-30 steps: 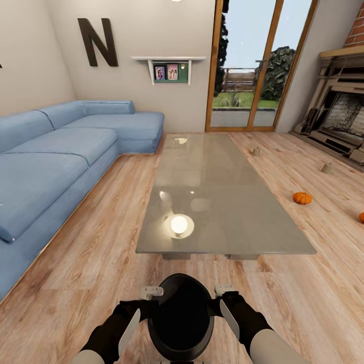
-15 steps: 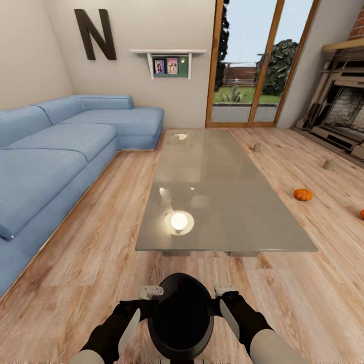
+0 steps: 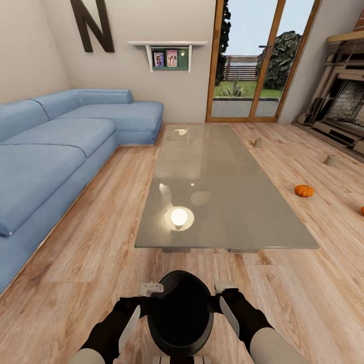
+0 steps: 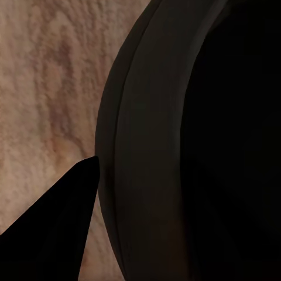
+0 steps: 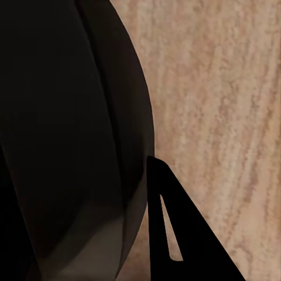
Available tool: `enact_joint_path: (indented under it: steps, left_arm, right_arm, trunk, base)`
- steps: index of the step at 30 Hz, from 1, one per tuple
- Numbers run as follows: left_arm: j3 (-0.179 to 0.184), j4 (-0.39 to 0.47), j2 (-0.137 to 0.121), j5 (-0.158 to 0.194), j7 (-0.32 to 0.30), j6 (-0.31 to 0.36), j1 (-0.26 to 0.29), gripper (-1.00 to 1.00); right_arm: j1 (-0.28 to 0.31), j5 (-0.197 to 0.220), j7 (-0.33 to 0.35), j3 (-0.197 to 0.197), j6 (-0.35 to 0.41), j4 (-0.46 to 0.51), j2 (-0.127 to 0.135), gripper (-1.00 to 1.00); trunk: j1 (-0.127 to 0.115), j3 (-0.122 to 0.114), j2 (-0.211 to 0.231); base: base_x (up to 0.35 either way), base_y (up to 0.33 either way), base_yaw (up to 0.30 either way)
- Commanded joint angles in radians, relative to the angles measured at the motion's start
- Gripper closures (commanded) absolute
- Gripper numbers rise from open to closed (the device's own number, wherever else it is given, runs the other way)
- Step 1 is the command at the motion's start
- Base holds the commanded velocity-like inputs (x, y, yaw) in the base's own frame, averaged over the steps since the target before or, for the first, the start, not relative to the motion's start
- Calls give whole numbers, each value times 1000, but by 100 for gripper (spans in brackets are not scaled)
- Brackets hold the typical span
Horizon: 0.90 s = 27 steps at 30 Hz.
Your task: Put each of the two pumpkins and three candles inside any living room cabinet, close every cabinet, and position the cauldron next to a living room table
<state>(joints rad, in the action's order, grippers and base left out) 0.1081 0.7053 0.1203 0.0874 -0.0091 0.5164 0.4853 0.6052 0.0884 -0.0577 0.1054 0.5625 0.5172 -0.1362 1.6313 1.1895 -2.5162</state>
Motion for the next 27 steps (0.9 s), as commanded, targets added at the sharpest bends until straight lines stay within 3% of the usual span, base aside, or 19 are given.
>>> enact_joint_path:
  steps: [1, 5, 6, 9, 10, 23, 27]
  left_arm:
    - [10, 14, -4, 25, 3, -39, 1, 100]
    - [10, 14, -3, 25, 3, -39, 1, 100]
    - [10, 14, -3, 25, 3, -39, 1, 100]
    - [10, 14, -3, 25, 3, -39, 1, 100]
    - [10, 14, -3, 25, 3, -39, 1, -100]
    - [10, 14, -3, 26, 3, -39, 1, -100]
    - [11, 14, -2, 26, 3, -39, 1, -100]
  right_arm:
    - [-1, 8, -5, 9, -11, -34, 1, 100]
    - [-1, 8, -6, 9, -12, -34, 1, 100]
    - [-1, 8, -6, 9, -12, -34, 1, -100]
    - [-1, 8, -6, 9, -11, -34, 1, -100]
    - [-1, 8, -6, 9, -11, -34, 1, -100]
    - [-1, 8, -5, 9, -11, -34, 1, -100]
    - [-1, 8, -6, 9, -10, -34, 1, -100]
  trunk:
    - [0, 1, 0]
    - [0, 1, 0]
    - [0, 1, 0]
    - [0, 1, 0]
    - [0, 1, 0]
    - [0, 1, 0]
    - [-2, -15, 1]
  base:
    - [0, 0, 0]
    - [0, 0, 0]
    - [0, 0, 0]
    - [0, 0, 0]
    - [0, 0, 0]
    - [0, 0, 0]
    - [0, 0, 0]
